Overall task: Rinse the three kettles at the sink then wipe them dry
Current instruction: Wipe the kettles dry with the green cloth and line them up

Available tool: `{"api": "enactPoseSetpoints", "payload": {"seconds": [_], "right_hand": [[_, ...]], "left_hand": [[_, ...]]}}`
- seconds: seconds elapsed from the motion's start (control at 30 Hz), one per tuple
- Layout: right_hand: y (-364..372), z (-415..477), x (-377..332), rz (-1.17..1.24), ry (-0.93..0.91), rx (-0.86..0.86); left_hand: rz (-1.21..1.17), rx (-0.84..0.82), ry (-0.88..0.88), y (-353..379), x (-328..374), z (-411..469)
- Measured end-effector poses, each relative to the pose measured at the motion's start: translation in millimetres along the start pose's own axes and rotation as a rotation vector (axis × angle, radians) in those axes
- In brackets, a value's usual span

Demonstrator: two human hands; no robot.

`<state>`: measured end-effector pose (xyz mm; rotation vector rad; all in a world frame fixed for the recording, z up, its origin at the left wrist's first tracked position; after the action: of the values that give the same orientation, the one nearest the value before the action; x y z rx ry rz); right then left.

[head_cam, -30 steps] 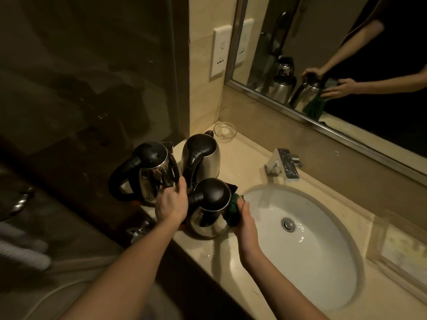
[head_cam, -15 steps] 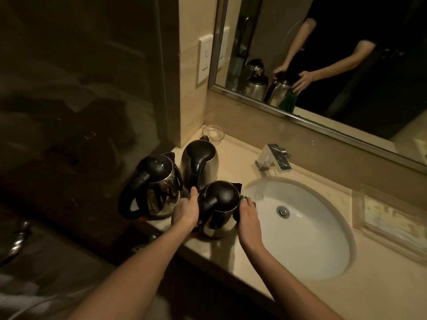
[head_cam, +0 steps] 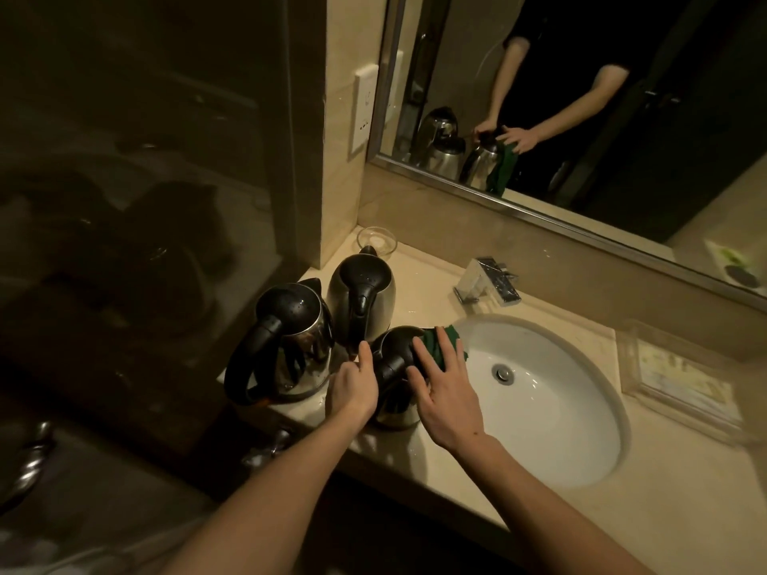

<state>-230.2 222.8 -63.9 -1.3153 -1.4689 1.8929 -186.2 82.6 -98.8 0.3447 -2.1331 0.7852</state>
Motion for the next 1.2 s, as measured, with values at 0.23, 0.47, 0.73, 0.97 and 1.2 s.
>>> {"api": "enactPoseSetpoints", "payload": {"seconds": [0.23,0.47,0.73,0.97,1.2], "right_hand": [[24.5,-19.8,13.0,0.114,0.015,0.05],[27.3,-10.2,14.4,0.598,0.289,0.104],[15.8,-7.3,42.9,1.525,0.835,0.128],[3.3,-23.3,63.4,1.581,0.893,0.227],[-4.1,-24.8,85.6,1.597,0.915,0.167]], "left_hand": [[0.046,0.008,-0.007,0.0,1.3,-0.1],[0.05,0.0,-0.006,-0.5,2.6,1.1],[-0.019,0.025,-0.056,1.3,1.1,1.5],[-0.004,0.216,-0.028,14.2,6.4,-13.4],[-0.137,0.299,-0.069,43.2,23.8,-8.9]]}}
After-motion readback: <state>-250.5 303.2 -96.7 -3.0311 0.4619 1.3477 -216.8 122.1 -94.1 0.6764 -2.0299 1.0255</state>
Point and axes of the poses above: each hand's wrist, its own z-axis towards the middle knuckle, its own y-axis out of the palm, x = y × z, the point moved 1 cm from there along z, towards the middle knuckle, and after that the axes turned 2 degrees about -y, right-handed, at the moved point
